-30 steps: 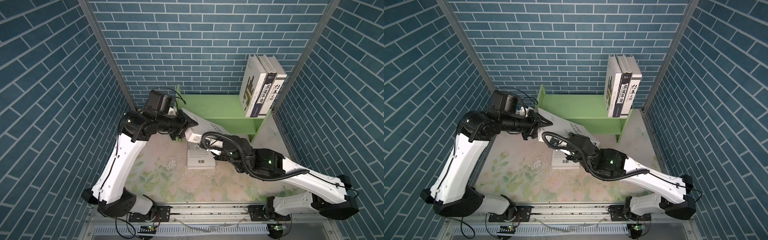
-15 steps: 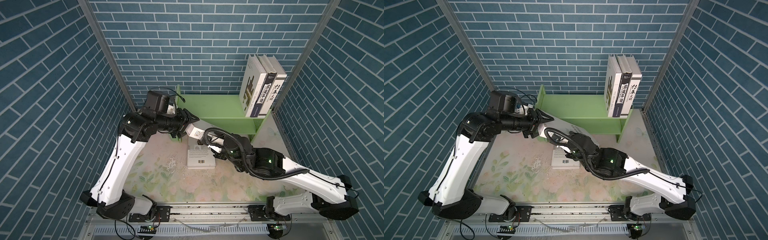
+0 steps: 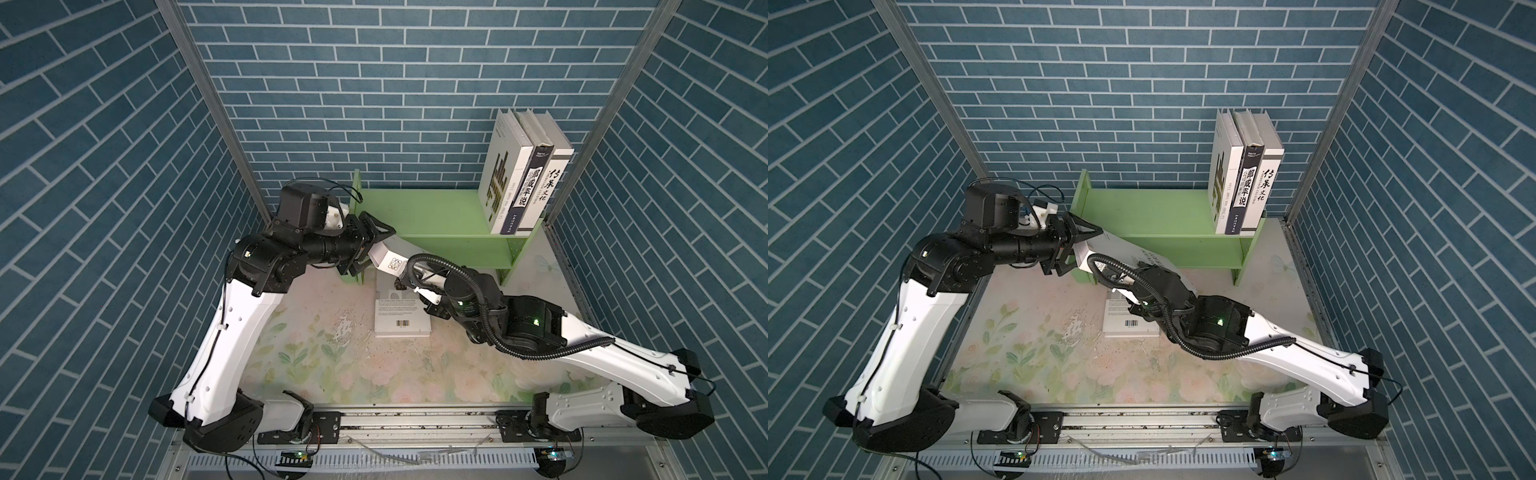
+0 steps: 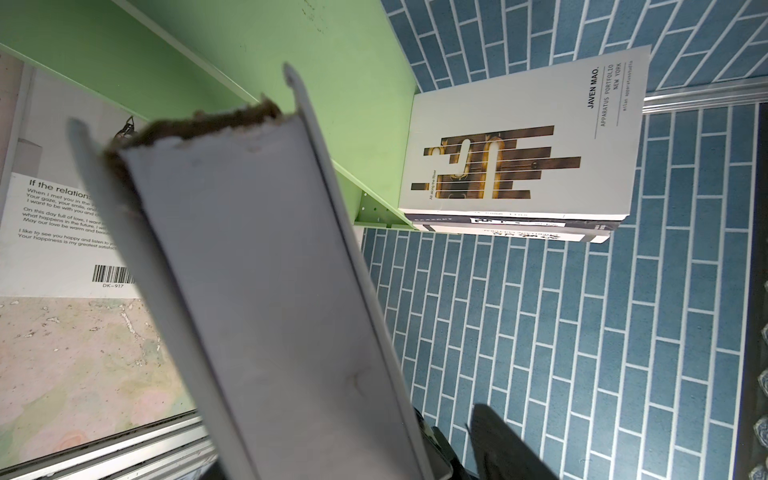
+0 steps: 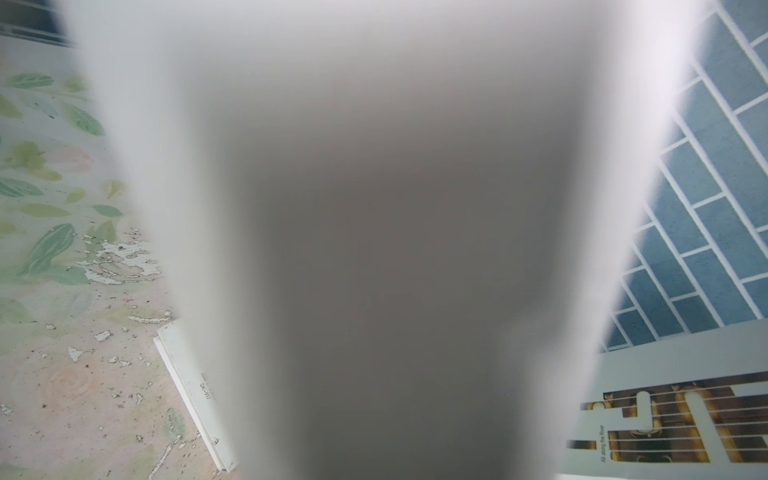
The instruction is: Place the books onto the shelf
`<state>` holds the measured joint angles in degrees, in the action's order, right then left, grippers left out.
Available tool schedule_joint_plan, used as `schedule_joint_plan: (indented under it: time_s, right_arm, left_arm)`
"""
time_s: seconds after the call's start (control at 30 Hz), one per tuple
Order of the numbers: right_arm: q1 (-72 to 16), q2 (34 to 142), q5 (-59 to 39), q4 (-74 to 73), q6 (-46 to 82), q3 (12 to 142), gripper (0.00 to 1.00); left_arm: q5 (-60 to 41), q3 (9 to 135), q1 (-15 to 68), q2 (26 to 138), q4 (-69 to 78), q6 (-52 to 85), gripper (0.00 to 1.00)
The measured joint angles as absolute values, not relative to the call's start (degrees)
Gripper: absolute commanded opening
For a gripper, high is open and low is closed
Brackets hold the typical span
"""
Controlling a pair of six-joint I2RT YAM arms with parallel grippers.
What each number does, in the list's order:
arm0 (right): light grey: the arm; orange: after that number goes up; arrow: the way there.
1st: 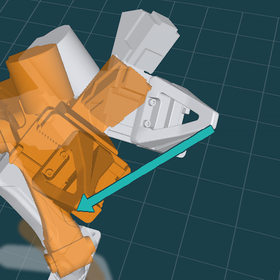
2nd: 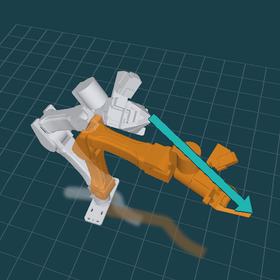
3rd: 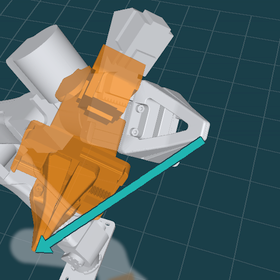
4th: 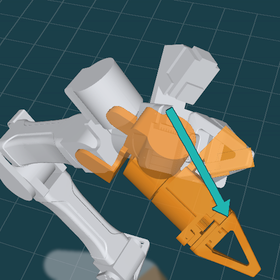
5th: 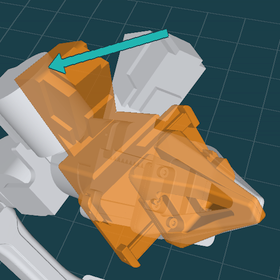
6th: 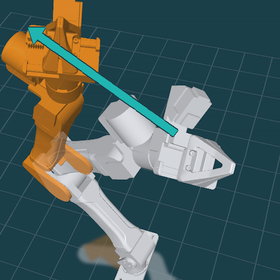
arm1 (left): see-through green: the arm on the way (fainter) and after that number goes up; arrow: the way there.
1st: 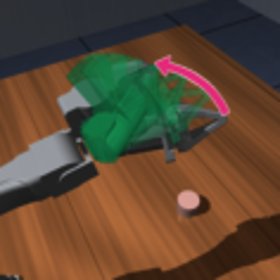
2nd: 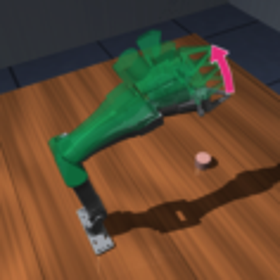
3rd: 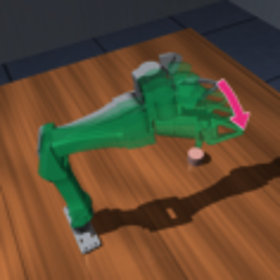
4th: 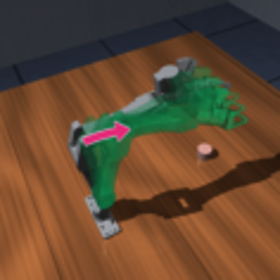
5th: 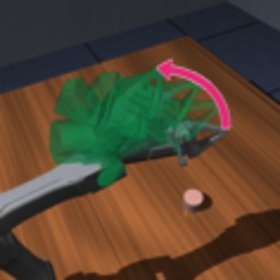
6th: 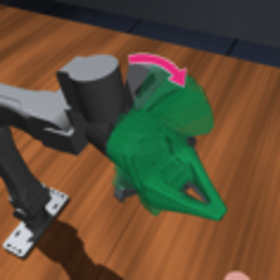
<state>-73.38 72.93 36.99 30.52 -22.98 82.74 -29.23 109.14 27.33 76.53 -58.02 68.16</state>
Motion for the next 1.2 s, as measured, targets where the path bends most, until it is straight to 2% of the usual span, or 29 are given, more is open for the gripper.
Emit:
schedule_joint_plan:
  time_s: [0.23,0.67,0.9,1.2]
  right_arm:
    - [-73.1,72.9,40.7,28.3,-19.5,81.6,0.27]
    - [-68.9,68.7,43.5,19.7,-8.4,81.6,0.28]
    - [-64.9,63.4,40.6,17.0,0.3,81.6,0.29]
    - [-60.3,61.3,36.7,15.6,7.4,81.6,0.29]
  left_arm:
    - [-26.1,106.9,27.0,71.6,-53.3,66.3,0.87]
    - [-19.3,94.9,26.8,60.1,-42.3,63.3,0.89]
    - [-19.2,89.5,26.8,60.7,-36.8,63.0,0.89]
    - [-20.4,88.8,26.8,62.3,-31.4,60.6,0.89]
